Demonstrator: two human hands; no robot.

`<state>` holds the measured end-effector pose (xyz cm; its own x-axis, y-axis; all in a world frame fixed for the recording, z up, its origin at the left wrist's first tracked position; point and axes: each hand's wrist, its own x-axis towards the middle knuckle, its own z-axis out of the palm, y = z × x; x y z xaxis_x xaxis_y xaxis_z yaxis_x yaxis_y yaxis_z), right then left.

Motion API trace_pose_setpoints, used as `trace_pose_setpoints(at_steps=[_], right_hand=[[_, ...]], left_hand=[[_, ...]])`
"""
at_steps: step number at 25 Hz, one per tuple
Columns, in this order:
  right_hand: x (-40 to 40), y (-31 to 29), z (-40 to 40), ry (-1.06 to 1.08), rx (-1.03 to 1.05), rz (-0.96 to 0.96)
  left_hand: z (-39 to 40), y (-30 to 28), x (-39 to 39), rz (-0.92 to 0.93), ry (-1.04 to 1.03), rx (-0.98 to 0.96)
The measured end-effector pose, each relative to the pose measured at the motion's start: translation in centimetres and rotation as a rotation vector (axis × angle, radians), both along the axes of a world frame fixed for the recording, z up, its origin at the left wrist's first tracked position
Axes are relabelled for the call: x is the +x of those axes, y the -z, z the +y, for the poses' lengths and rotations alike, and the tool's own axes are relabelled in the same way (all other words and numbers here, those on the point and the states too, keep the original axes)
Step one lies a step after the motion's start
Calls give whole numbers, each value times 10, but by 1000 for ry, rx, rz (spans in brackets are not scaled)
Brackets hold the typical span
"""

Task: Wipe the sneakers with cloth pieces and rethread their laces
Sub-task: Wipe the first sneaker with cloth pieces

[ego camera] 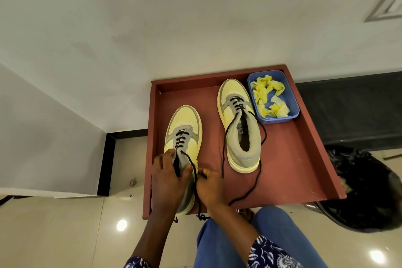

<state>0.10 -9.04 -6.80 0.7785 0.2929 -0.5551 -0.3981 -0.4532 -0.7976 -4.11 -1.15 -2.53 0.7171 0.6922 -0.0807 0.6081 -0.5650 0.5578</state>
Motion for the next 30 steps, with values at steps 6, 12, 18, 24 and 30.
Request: trace_pose_setpoints(at_steps=[6,12,18,24,30], right_hand=[[-14,12,-6,33,21,102],[20,-4,8,234,15,82],[71,-29,33,223,-78,-121],[127,-30,57,-29,-231,-236],[120,-16,44,-30,-162,-273]], left_hand=[[-1,3,-17,67,114,37],[-4,2,-30,85,141,74],[-2,1,-30,70,150,59],[2,2,-30,86,193,50],[2,4,-28,77,180,51]])
